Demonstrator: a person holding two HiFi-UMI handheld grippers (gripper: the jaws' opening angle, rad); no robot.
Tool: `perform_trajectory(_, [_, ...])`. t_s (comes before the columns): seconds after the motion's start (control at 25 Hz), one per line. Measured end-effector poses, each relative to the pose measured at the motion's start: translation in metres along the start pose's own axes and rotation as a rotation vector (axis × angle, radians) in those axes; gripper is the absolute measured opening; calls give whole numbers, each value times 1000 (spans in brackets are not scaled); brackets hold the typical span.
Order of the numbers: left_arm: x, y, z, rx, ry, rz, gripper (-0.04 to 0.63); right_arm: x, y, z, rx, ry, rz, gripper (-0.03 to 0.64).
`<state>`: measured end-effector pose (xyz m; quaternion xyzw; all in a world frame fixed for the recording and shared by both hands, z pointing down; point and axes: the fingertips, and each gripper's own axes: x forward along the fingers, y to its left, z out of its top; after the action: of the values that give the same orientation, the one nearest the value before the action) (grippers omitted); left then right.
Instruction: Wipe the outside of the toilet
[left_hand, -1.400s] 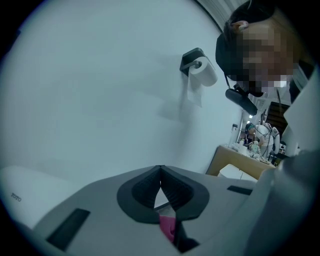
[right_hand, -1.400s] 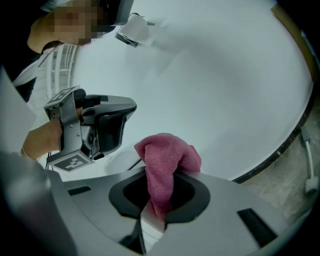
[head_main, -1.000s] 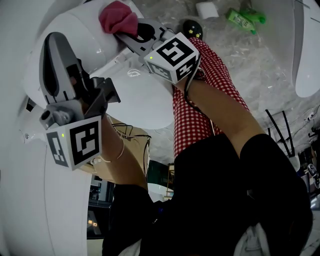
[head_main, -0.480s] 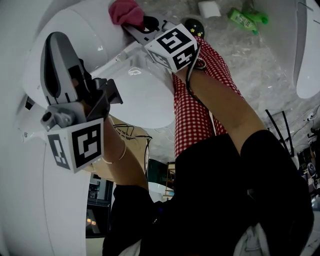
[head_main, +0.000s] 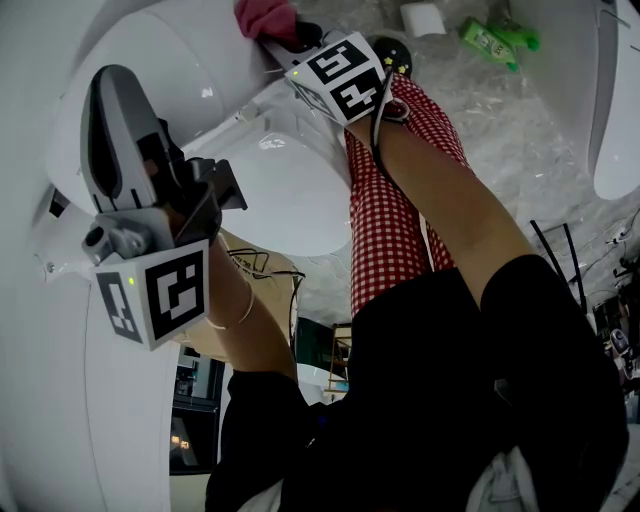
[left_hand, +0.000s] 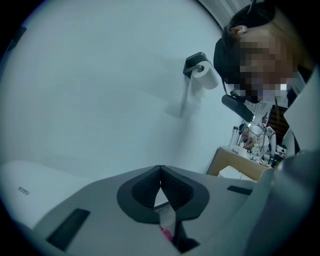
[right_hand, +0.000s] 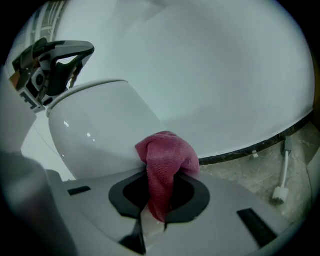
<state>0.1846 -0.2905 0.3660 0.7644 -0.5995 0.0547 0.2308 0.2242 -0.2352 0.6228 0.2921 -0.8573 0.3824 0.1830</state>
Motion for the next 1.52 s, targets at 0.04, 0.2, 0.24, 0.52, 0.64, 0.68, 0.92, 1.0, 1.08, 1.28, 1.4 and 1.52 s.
perform_trajectory(0.04, [0, 0, 0, 0, 0, -1, 6, 2, -1, -2, -2, 14, -4, 72])
perform_trajectory(0.2, [0, -1, 0, -5, 0, 0, 6, 7, -7, -10, -21, 72, -10, 72])
perform_trajectory(0.24, [0, -1, 0, -5, 0, 0, 6, 9, -9, -12, -24, 88, -13, 72])
perform_trajectory(0.52, [-1, 1, 0, -8, -1, 6, 6, 18, -21, -30, -35, 163, -36, 72])
perform_trajectory(0.64, [-1, 2, 2, -4, -1, 12, 6, 20, -23, -34, -35, 183, -41, 72])
perform_trajectory(0.68, [-1, 3, 2, -2, -1, 14, 6, 21, -23, -34, -36, 189, -42, 72])
perform_trajectory(0.92, [-5, -1, 3, -9, -6, 10, 6, 19, -26, -33, -16, 197, -41, 73])
perform_trajectory(1.0, [-6, -2, 4, -4, -7, 9, 6, 15, -27, -25, 41, 162, -45, 74])
perform_trajectory(1.08, [-9, -3, 6, 0, -11, 11, 6, 8, -28, -12, 79, 116, -49, 74])
perform_trajectory(1.28, [-19, -3, 17, 10, -39, 28, 6, -15, -18, 34, 80, -36, -9, 74])
perform_trajectory(1.4, [-23, -5, 27, 20, -58, 35, 6, -37, -10, 72, 91, -160, 22, 74])
perform_trajectory(1.52, [-30, -11, 39, 34, -83, 38, 6, -62, 5, 113, 84, -268, 65, 74])
